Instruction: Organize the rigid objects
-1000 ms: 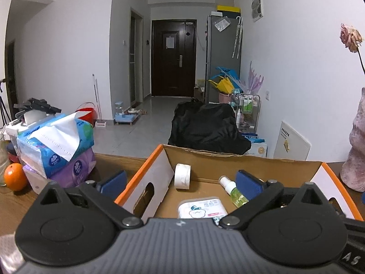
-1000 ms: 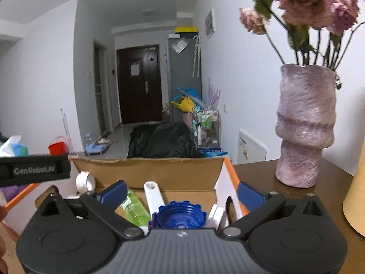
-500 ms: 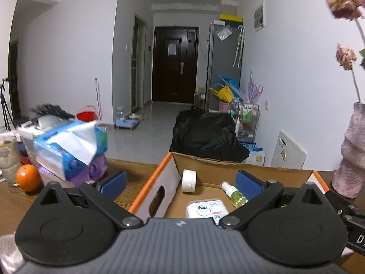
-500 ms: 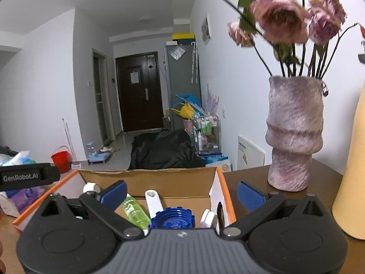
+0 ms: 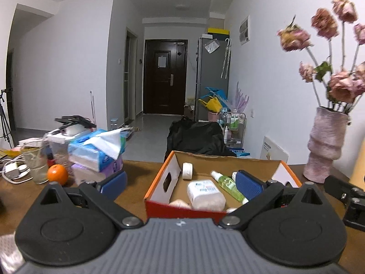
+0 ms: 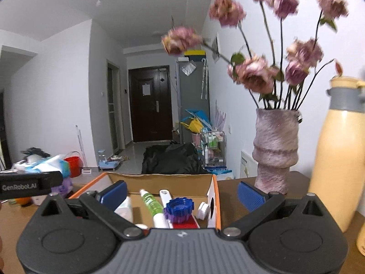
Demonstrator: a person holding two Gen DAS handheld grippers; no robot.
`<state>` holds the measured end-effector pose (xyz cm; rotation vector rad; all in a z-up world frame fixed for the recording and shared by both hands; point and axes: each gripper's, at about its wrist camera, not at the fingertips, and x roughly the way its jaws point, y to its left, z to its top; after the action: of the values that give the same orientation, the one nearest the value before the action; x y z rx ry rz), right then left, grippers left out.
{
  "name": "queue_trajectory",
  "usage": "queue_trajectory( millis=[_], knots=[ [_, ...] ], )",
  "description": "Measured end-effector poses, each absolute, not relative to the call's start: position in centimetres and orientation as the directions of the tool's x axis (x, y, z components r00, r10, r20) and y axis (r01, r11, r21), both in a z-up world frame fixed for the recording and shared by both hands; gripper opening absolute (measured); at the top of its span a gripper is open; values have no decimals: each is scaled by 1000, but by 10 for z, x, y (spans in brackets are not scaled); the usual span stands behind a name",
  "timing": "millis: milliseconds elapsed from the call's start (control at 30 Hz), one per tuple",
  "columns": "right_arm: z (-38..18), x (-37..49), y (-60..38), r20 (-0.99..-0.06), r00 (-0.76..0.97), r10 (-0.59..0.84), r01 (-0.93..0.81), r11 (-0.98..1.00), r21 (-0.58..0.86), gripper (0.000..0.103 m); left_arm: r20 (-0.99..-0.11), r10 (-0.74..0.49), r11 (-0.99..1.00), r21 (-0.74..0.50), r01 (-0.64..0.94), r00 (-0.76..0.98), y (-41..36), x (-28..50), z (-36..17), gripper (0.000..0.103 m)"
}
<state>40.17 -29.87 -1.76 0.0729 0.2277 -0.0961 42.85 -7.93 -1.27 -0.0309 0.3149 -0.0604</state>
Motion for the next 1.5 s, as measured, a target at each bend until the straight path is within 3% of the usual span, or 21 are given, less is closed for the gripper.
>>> queue_trajectory(
  millis=[233, 733, 1500],
  knots=[
    [-7, 306, -279, -191, 978, -86, 94, 995, 32, 103, -333, -73, 997, -61, 55, 940, -56, 340, -7, 103],
    [-15, 119, -250, -218, 974, -63, 71, 997, 29, 103, -347, -20, 999, 21, 29, 938, -27, 157, -13, 103],
    [-14, 71, -240, -205, 977, -56, 63, 998, 30, 103, -319, -36, 999, 10, 41, 947, -23, 114, -9, 103]
  ],
)
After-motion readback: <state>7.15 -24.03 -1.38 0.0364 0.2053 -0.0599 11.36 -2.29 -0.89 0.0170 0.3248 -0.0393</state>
